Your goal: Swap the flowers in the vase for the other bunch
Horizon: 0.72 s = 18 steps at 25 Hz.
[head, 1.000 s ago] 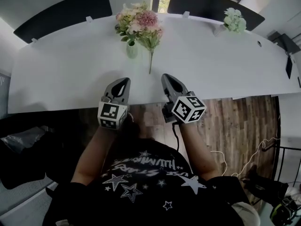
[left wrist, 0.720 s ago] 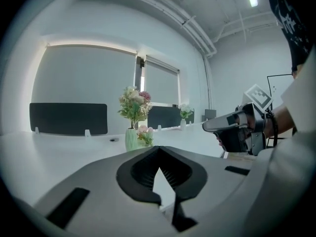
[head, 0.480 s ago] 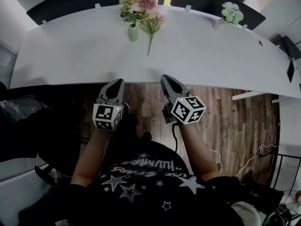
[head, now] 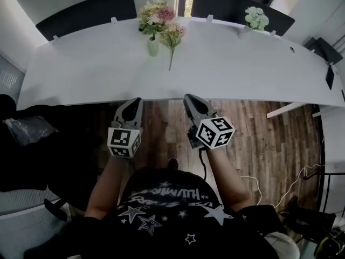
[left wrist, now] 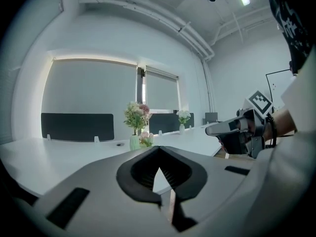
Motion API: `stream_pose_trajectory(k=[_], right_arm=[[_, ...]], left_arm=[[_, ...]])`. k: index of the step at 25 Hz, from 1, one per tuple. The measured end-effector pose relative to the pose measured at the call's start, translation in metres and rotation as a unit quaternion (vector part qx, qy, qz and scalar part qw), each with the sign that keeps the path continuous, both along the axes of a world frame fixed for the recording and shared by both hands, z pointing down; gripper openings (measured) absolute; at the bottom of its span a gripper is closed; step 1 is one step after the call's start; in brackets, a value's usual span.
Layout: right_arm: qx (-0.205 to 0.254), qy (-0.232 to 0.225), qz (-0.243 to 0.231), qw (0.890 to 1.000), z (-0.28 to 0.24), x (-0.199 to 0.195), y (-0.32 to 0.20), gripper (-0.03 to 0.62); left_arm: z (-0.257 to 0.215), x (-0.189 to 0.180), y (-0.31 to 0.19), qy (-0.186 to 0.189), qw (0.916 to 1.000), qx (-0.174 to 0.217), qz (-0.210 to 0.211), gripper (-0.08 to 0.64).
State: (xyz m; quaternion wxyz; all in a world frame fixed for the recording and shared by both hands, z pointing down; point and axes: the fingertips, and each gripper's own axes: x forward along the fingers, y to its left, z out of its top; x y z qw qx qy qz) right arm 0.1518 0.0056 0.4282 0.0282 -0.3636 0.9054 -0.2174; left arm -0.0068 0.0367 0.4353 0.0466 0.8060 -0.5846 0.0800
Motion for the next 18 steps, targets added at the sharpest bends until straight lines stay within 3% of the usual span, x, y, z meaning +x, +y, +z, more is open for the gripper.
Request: stream_pose_trajectory(k=[5,12,18], right_arm=[[-0.01,0.015,0.017,1.0,-0.001,-0.01,0.017,0.002],[0.006,0.06,0.008,0.998,0.0,-0.054,0.073,0.002],[0.001,0.065,0.029,0.997,0.001,-0.065,0.108,0.002]], left_arm=[[-0.009,-0.011,0.02,0.02,0.9998,0.002,0.006,0.008],[0.006,-0.048,0.069,0.035,0.9992,-0.015,0.015,0.008],[0.004,-0.061,0.097,0.038,0.9986,-0.012,0.035,0.007]])
